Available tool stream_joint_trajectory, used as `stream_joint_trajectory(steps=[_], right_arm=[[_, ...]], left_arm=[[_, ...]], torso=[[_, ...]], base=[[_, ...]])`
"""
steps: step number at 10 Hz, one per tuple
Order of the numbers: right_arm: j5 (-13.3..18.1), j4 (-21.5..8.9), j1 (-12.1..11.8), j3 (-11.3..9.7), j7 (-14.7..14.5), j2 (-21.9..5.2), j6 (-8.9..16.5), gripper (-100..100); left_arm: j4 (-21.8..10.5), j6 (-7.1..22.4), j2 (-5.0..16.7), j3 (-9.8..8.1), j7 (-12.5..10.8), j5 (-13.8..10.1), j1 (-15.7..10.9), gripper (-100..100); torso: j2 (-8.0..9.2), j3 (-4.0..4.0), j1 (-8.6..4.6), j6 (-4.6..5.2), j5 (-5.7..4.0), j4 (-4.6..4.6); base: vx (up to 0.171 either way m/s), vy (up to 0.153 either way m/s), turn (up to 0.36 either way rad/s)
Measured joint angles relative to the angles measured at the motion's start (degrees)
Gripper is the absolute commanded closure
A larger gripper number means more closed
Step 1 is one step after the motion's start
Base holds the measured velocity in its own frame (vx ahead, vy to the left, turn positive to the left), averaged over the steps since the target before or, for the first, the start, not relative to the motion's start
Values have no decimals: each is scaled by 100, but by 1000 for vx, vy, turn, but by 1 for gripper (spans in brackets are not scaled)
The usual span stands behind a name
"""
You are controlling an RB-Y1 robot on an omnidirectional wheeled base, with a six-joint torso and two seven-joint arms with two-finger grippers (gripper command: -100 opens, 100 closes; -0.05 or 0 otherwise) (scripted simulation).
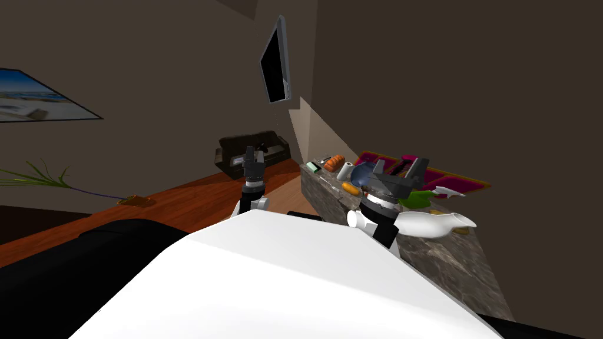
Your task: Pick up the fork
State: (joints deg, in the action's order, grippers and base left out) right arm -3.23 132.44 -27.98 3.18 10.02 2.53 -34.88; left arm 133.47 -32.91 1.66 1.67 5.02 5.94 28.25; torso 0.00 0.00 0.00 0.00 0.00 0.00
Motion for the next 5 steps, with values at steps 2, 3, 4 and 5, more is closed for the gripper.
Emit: stream_joint_trajectory(steps=[2, 3, 4, 5], right_arm=[[13, 16, 13, -77, -13, -313, 85, -100], [7, 19, 31, -81, -11, -426, 131, -100], [4, -28, 82, -98, -10, -593, 170, -100], [2, -21, 132, -139, -10, -767, 272, -100]], left_arm=[[0, 0, 0, 0, 0, 0, 0, 0], [0, 0, 0, 0, 0, 0, 0, 0], [0, 0, 0, 0, 0, 0, 0, 0], [0, 0, 0, 0, 0, 0, 0, 0]], torso=[[-2, -1, 0, -1, 0, 0], [-2, -1, 0, 0, 0, 0], [-2, -1, 0, -1, 0, -1], [-3, -2, 1, -2, 0, -1]], base=[[4, 4, 52], [3, 5, 51], [4, 7, 112], [5, 3, 46]])
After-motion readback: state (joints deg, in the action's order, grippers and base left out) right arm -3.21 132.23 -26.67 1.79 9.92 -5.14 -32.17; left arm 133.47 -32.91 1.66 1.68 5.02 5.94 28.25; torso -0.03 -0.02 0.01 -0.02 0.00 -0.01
